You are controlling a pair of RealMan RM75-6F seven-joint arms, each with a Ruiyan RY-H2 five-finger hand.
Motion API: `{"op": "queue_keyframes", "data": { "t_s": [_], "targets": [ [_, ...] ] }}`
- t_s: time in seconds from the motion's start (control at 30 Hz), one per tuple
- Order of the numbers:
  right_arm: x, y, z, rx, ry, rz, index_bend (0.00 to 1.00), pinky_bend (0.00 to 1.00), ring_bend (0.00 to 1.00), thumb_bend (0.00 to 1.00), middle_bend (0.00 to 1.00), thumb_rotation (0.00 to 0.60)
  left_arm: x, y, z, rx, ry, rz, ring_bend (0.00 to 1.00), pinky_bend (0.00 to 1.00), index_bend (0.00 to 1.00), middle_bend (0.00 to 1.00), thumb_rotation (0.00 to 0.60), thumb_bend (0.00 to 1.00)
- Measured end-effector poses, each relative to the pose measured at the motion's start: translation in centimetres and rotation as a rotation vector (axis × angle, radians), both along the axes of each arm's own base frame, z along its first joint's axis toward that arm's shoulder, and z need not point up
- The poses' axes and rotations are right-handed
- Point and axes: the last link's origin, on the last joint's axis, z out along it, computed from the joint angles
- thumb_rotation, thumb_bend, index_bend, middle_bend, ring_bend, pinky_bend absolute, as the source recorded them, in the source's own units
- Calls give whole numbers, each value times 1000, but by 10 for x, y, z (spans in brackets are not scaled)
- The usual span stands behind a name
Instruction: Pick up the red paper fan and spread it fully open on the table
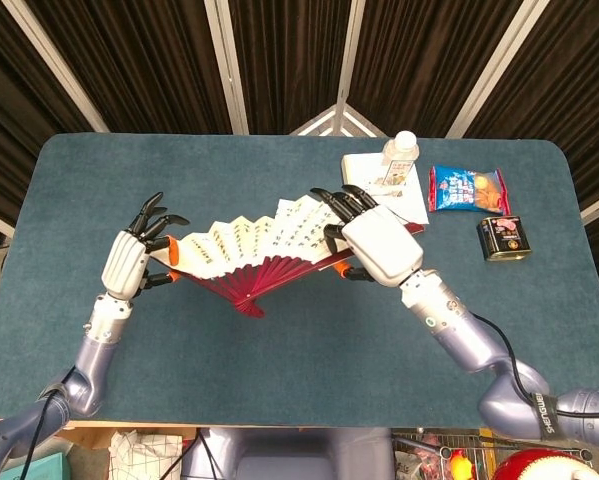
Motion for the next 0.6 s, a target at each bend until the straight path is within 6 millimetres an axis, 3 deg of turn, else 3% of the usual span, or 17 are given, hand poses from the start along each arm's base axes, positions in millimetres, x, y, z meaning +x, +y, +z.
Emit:
{"op": "queue_keyframes", "data": {
  "t_s": [0.27, 0.6],
  "targets": [
    [-14, -3, -5, -5, 27, -22, 838, 137, 184, 448, 118, 600, -9, -6, 9, 102, 108, -50, 5, 213, 727, 308, 600, 397],
    [-31, -7, -14, 2, 45, -54, 838, 137, 184, 448, 118, 600, -3, 4, 13, 201, 222, -88, 5, 213, 725, 302, 600, 397]
  ]
}}
